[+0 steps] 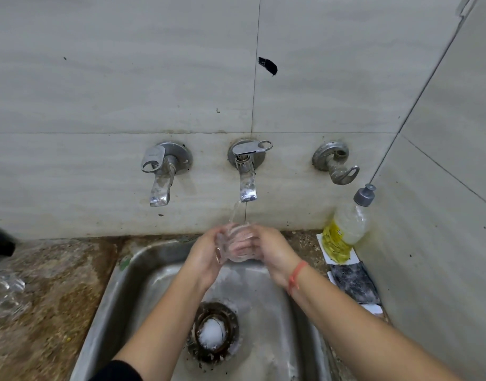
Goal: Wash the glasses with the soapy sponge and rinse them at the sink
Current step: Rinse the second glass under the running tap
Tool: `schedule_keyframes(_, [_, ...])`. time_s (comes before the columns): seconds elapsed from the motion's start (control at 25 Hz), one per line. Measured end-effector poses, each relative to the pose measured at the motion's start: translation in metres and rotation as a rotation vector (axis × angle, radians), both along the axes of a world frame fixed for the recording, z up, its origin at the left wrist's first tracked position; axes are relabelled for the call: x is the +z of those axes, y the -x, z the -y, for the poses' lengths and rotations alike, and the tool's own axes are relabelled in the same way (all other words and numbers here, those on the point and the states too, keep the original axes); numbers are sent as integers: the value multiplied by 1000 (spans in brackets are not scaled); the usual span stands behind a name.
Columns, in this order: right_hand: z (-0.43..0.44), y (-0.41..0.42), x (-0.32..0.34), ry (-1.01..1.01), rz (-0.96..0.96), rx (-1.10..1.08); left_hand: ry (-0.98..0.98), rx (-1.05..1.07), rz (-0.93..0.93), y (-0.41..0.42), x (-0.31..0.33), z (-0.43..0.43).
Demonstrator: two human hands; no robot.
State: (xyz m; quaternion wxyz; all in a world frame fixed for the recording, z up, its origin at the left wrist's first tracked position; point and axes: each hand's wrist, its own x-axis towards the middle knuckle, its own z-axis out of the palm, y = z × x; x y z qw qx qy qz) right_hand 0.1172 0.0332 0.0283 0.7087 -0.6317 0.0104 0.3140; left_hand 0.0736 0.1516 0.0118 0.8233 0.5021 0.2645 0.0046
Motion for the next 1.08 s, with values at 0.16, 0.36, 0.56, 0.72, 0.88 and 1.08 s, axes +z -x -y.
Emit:
schedule_keyframes(0.16, [15, -3, -13, -298, -509, -254, -422, -129, 98, -15, 22, 18])
schedule_keyframes(0.36, [14, -12, -11, -341, -602, -289, -448, -309, 230, -7, 17, 12])
schedule_keyframes(0.56, [-5, -6, -11, -282, -614, -153, -342, -303, 179, 12, -1, -15])
schedule_keyframes(0.72, [-20, -2, -3, -236, -587, -25, -269, -254, 217, 24, -5, -36])
schedule_keyframes(0.88, [-28, 2, 7, -141, -488, 112, -181, -197, 246, 36, -16, -48])
schedule_keyframes(1.08, [-41, -1, 11, -17, -347, 221, -33, -41, 255, 38, -24, -53])
